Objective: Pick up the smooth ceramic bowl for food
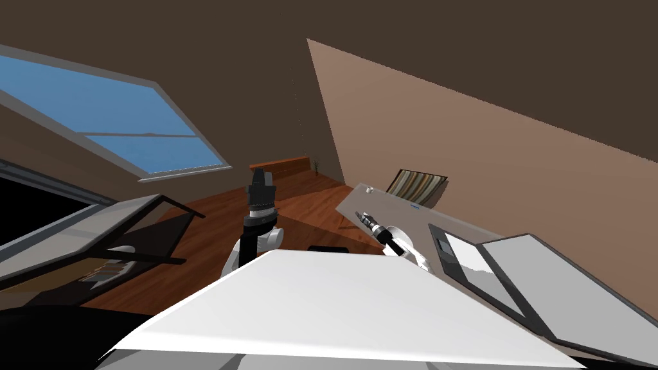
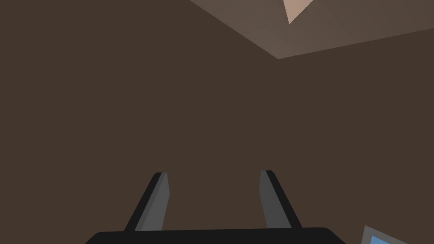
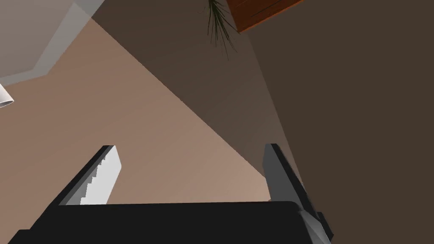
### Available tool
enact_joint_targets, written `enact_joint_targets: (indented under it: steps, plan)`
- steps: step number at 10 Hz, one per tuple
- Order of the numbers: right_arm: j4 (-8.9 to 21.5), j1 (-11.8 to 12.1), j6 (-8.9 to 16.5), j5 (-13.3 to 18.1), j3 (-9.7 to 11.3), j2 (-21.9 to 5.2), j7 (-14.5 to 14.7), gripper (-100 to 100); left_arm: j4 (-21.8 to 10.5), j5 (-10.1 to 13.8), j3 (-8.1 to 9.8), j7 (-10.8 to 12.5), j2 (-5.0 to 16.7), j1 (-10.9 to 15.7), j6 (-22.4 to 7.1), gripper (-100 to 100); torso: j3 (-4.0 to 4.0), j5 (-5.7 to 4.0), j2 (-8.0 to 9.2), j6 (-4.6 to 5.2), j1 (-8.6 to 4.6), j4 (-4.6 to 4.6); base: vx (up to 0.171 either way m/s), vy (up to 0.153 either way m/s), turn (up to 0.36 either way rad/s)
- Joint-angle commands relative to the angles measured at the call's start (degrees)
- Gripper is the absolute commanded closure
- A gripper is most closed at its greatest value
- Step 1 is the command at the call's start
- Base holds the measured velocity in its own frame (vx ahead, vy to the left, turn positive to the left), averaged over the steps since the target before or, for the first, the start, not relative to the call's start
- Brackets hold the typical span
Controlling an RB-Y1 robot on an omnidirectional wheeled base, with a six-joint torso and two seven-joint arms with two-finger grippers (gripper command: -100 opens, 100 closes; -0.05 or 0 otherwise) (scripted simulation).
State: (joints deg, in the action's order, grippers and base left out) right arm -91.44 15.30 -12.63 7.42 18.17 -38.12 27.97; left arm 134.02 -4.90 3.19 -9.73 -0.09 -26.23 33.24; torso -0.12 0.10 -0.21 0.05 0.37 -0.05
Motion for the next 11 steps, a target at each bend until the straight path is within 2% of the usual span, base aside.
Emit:
enact_joint_targets:
  steps: [1,2,3,4,5,6,7,10,11]
  plan:
    - [1.9,0.1,1.0,0.4,1.0,-1.1,1.4,-100,0.0,0.0,0.00,0.0,0.0,0.0,0.0,0,0.00,0.00,0.00,0.00,0.00,0.00,0.083,0.055,0.036]
    - [4.0,0.0,2.4,0.9,2.6,-3.0,3.0,-100,0.0,0.0,0.01,0.0,0.0,0.0,0.0,0,0.02,-0.01,0.05,0.03,-0.09,0.01,0.080,0.047,0.070]
    - [4.6,0.0,2.4,0.9,2.6,-3.0,3.0,-100,0.0,0.0,0.00,0.0,0.0,0.0,0.0,0,0.03,-0.02,0.06,0.01,-0.14,0.01,0.064,0.034,0.049]
    - [6.5,-0.1,3.7,1.4,4.2,-4.9,4.6,-100,0.0,0.0,0.01,0.0,0.0,0.0,0.0,0,0.07,-0.03,0.13,0.03,-0.18,0.02,0.065,0.036,0.090]
    - [7.2,-0.1,3.7,1.4,4.2,-4.9,4.6,-100,0.0,0.0,0.00,0.0,0.0,0.0,0.0,0,0.08,-0.03,0.14,0.02,-0.18,0.03,0.060,0.029,0.032]
    - [9.1,0.0,5.0,1.8,5.8,-6.7,6.0,-100,0.0,0.0,0.01,0.0,0.0,0.0,0.0,0,0.09,-0.04,0.17,0.03,-0.20,0.03,0.067,0.041,0.049]
    - [9.7,0.0,5.0,1.8,5.8,-6.7,6.0,-100,0.0,0.0,0.01,0.0,0.0,0.0,0.0,0,0.08,-0.03,0.15,0.03,-0.17,0.03,0.055,0.034,0.028]
    - [16.1,0.3,8.7,3.1,10.3,-11.8,9.7,-100,0.0,0.0,0.01,0.0,0.0,0.0,0.0,0,0.04,-0.03,0.07,0.03,-0.18,0.01,0.089,0.037,0.057]
    - [16.7,0.3,8.7,3.1,10.3,-11.8,9.7,-100,0.0,0.0,0.01,0.0,0.0,0.0,0.0,0,0.02,-0.03,0.04,0.03,-0.18,0.01,0.084,0.027,0.011]
